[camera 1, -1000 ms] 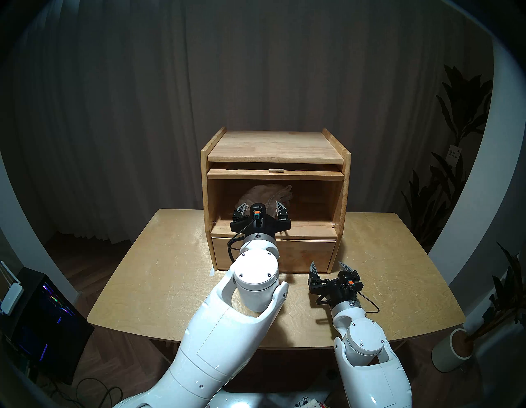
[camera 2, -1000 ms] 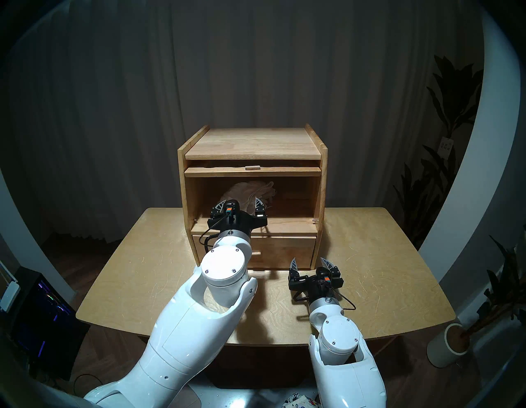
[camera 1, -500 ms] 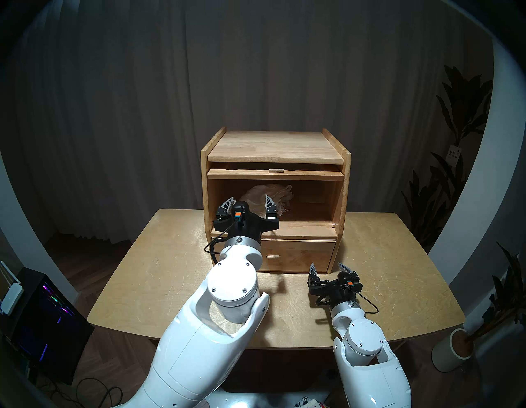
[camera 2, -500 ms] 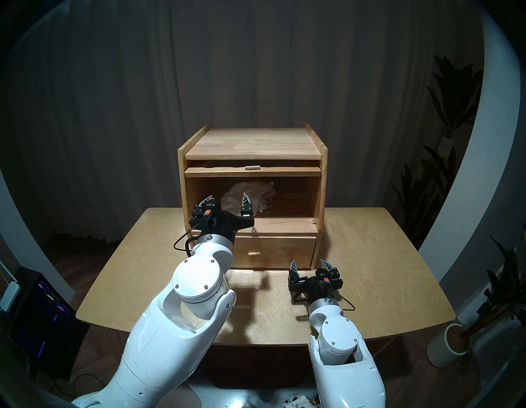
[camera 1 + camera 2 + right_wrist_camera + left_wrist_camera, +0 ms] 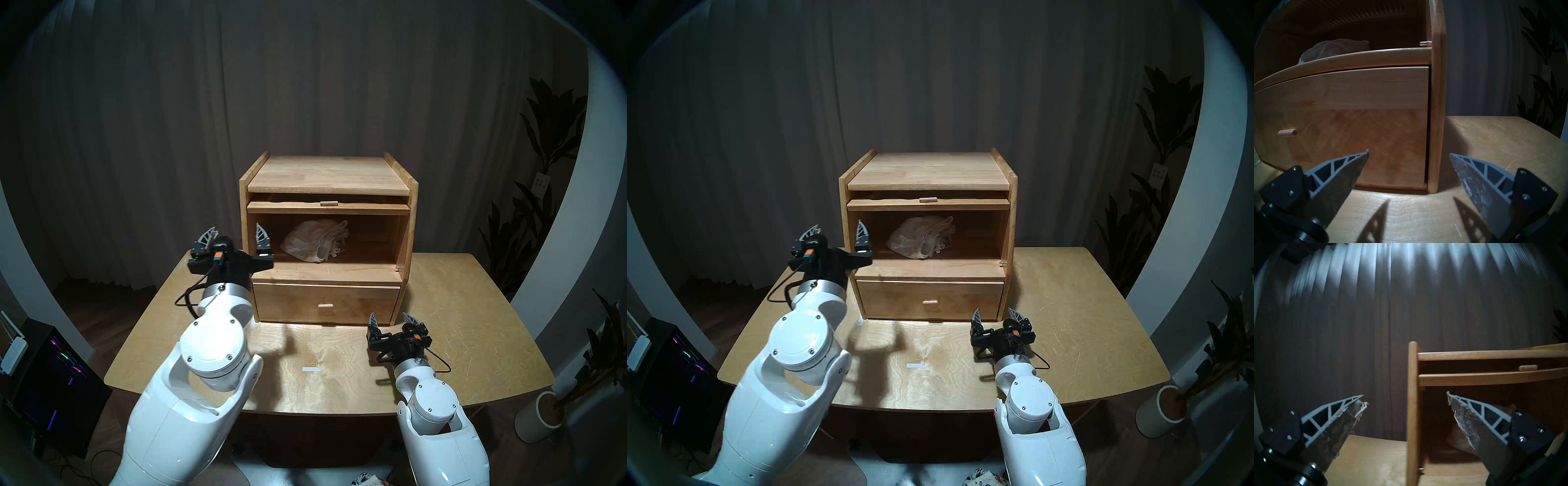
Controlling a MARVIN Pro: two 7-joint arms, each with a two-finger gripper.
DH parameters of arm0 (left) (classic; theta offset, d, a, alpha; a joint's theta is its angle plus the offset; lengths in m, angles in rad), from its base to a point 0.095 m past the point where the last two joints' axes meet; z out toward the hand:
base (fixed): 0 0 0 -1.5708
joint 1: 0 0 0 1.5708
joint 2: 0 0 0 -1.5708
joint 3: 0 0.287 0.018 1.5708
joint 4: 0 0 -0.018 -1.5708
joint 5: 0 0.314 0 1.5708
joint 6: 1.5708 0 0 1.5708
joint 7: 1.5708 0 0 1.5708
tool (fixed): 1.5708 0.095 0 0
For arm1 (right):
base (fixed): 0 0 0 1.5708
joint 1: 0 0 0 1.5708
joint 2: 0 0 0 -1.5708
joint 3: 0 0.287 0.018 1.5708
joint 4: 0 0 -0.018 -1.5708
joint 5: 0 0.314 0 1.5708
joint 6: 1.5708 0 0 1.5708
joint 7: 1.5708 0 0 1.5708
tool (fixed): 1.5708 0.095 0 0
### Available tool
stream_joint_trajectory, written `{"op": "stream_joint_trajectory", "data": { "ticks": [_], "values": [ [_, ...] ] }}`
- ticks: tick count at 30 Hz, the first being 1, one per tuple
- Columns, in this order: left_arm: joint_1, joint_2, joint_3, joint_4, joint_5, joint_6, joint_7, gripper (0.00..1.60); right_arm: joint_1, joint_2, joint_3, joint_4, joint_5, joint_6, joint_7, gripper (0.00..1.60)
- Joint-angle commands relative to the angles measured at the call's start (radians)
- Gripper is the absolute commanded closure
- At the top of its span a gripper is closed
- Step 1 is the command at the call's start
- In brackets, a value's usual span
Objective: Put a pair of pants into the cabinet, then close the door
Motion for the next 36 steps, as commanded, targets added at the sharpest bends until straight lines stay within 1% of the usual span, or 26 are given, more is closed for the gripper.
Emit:
{"op": "stream_joint_trajectory", "data": {
  "ticks": [1,2,8,12,17,21,26,29,32,34,36],
  "values": [
    [0.114,0.091,-0.117,-0.029,-0.007,-0.012,0.003,0.0,0.011,0.0,0.001,-0.021,0.0,-0.007,-0.001,0.0],
    [0.13,0.095,-0.125,-0.026,-0.011,-0.015,0.0,0.0,0.011,0.0,0.001,-0.021,0.0,-0.007,-0.001,0.0],
    [0.196,0.123,-0.22,-0.002,-0.054,-0.039,-0.023,0.0,0.012,0.0,0.001,-0.019,0.0,-0.006,-0.001,0.0],
    [0.224,0.139,-0.273,0.008,-0.092,-0.062,-0.056,0.0,0.013,0.0,0.001,-0.018,0.0,-0.006,-0.001,0.0],
    [0.253,0.163,-0.342,0.044,-0.142,-0.089,-0.106,0.0,0.014,0.0,0.001,-0.019,0.0,-0.007,-0.001,0.0],
    [0.261,0.173,-0.381,0.067,-0.184,-0.124,-0.154,0.0,0.014,0.0,0.001,-0.02,0.0,-0.007,-0.001,0.0],
    [0.275,0.18,-0.385,0.071,-0.243,-0.18,-0.241,0.0,0.019,0.005,0.006,-0.04,-0.004,-0.017,-0.003,0.0],
    [0.279,0.174,-0.372,0.058,-0.276,-0.209,-0.281,0.0,0.026,0.014,0.022,-0.077,-0.008,-0.031,-0.009,0.0],
    [0.287,0.18,-0.359,0.043,-0.298,-0.235,-0.328,0.0,0.031,0.025,0.044,-0.117,-0.013,-0.041,-0.015,0.0],
    [0.29,0.181,-0.361,0.044,-0.307,-0.243,-0.341,0.0,0.032,0.029,0.051,-0.131,-0.015,-0.044,-0.016,0.0],
    [0.298,0.186,-0.364,0.042,-0.333,-0.268,-0.385,0.0,0.04,0.047,0.063,-0.165,-0.03,-0.058,-0.016,0.0]
  ]
}}
